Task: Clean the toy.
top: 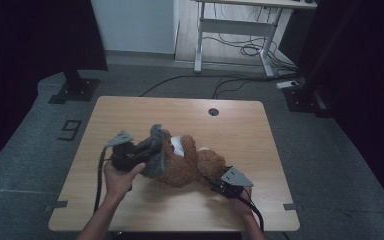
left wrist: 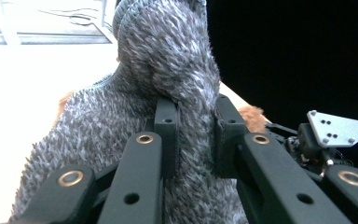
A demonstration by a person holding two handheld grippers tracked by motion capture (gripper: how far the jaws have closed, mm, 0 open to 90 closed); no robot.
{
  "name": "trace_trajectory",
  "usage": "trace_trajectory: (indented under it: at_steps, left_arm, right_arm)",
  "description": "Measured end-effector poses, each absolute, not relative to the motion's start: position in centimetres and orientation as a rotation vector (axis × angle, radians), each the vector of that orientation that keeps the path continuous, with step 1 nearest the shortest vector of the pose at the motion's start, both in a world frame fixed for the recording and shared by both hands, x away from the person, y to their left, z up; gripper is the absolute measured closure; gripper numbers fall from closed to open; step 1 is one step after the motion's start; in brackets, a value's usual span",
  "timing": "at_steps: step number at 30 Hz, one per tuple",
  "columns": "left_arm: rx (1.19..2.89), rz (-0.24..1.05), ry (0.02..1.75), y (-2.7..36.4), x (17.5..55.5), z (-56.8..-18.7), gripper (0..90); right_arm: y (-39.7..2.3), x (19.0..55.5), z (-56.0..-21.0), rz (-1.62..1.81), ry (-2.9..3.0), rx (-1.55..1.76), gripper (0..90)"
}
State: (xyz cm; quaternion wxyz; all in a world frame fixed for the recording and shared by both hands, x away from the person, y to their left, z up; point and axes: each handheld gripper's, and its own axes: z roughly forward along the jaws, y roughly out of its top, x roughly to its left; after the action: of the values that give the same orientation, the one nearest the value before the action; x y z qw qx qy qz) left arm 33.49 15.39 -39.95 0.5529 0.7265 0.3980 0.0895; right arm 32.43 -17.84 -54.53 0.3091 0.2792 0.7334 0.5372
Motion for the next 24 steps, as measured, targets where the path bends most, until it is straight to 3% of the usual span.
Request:
trace_trajectory:
  at_steps: [5,11,19,24]
  left_arm:
    - [1.826,0.172,0.984,10.5,36.7,-41.2,75.1]
    - [1.881,0.133,1.064,9.7,38.2,-44.4,76.1]
    - [1.824,0.128,1.061,11.3,36.5,-46.3,77.1]
    - [1.785,0.098,1.048,11.8,35.4,-46.9,77.3]
  right_arm:
    - [-17.9,32.3,-54.7,1.427,1.927,0.734,42.3]
    - [-18.3,32.3,-54.8,1.438,1.932,0.743,38.5]
    - [-19.0,32.1,-53.0,1.518,1.954,0.943,8.6]
    - [-19.9,32.0,-51.2,1.611,1.928,1.034,2.4]
